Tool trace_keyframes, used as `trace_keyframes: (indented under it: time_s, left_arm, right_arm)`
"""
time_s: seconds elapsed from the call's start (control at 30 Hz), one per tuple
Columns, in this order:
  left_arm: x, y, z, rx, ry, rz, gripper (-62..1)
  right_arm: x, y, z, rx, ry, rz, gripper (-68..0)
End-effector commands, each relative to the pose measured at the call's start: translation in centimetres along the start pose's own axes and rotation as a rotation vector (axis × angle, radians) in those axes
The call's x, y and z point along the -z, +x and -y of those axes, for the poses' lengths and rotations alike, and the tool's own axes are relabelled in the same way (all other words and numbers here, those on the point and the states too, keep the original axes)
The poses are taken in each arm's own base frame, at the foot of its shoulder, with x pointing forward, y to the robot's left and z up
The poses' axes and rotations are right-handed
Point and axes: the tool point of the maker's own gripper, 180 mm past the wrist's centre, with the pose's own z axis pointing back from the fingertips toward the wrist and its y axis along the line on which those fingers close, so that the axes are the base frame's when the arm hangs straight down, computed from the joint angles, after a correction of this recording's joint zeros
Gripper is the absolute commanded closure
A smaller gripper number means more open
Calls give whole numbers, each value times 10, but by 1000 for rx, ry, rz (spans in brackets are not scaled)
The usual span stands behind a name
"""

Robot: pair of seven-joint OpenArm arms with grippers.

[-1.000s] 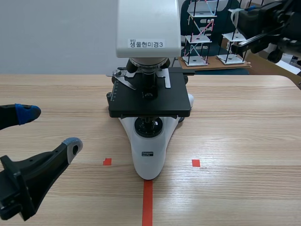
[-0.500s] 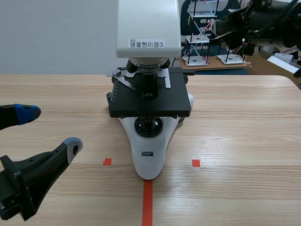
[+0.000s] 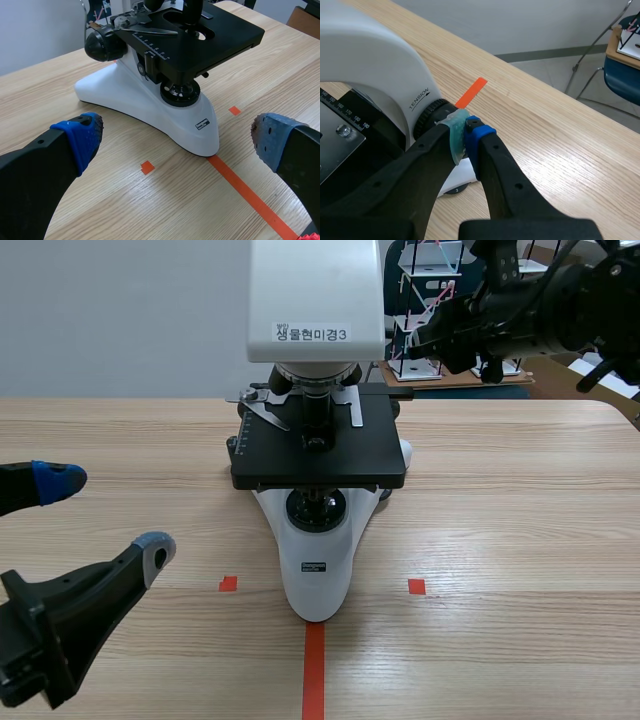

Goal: Point at the coarse focus knob

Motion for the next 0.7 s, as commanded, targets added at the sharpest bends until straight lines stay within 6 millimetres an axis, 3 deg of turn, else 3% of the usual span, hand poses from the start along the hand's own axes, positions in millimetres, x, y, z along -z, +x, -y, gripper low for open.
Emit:
trace_keyframes:
  time_s: [0.0,0.67]
  left_arm:
    - [0,9,3,-5,-3,29,-623]
    - [0,9,3,-5,-3,29,-623]
  right_arm:
    - [-3,14,2,-2,0,36,-2]
    - [-3,14,-1,-3,17,39,-2]
